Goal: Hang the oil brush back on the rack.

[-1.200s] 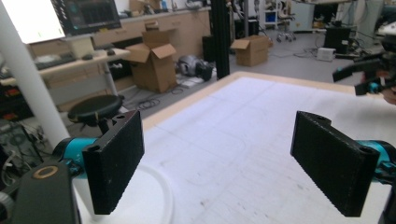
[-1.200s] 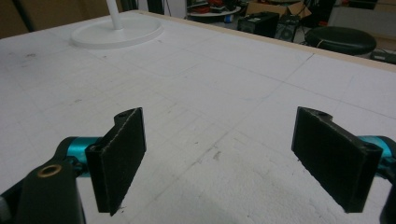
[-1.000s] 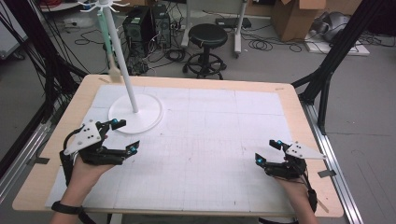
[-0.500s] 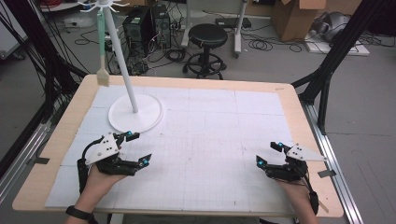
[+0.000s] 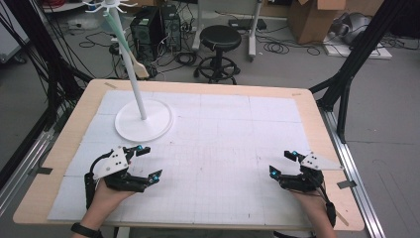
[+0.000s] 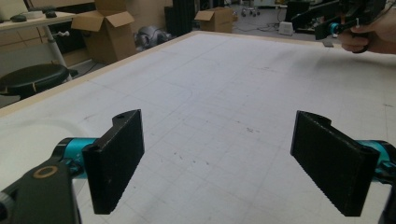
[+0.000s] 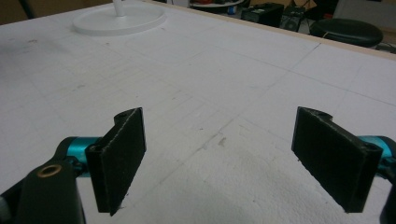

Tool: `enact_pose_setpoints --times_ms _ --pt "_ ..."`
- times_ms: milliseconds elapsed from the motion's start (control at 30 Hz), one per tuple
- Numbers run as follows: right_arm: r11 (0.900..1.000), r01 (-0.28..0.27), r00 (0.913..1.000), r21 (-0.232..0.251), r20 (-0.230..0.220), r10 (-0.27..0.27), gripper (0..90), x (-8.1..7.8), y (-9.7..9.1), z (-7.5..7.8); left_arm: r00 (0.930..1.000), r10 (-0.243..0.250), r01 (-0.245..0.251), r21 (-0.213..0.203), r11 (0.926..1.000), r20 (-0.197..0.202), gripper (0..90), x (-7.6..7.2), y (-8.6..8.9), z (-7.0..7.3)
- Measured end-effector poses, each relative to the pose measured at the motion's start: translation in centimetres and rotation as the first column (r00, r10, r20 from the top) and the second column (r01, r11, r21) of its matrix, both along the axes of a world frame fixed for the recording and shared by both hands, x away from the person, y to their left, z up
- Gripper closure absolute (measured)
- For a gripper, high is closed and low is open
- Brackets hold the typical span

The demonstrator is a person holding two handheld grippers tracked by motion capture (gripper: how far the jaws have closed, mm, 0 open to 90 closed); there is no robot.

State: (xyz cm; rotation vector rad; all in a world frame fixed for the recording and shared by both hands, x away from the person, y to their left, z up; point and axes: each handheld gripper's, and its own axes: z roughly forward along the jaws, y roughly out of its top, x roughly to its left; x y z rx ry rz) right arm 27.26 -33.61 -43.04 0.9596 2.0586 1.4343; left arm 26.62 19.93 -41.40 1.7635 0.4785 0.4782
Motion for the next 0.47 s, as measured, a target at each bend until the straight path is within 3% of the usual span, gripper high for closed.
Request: enact_pose_setpoints --times_ms 467 --pt "1.0000 -0.004 1.0000 0.003 -0.002 0.004 17.0 0.05 0.07 -0.01 0.9999 0.011 -0.011 -0.007 0.9999 -0.005 17.9 0.05 0.34 -0.07"
